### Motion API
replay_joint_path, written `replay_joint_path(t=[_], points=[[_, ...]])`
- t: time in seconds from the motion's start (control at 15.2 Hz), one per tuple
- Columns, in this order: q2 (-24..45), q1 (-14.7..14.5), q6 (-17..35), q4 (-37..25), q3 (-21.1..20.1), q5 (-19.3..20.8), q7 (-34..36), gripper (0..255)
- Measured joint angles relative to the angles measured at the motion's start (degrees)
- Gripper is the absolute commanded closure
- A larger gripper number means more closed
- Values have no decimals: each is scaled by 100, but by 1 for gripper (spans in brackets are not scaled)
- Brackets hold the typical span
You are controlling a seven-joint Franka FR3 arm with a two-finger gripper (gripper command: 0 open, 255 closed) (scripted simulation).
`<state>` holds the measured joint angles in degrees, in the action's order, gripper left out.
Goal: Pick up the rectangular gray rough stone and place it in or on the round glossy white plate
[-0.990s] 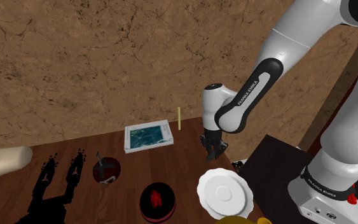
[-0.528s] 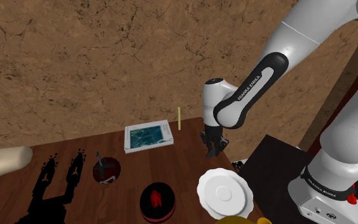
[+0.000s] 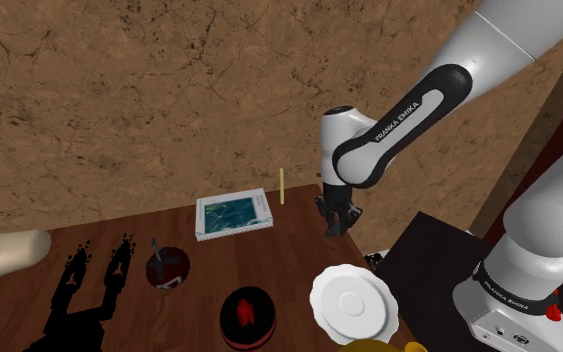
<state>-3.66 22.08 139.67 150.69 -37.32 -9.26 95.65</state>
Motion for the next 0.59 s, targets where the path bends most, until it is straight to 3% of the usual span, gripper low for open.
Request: replay_joint_path(t=[0.33,0.59], points=[[-442,-99,-400,-12,16,-325,-168,255],[-890,-555,-392,365,-246,-904,25,255]])
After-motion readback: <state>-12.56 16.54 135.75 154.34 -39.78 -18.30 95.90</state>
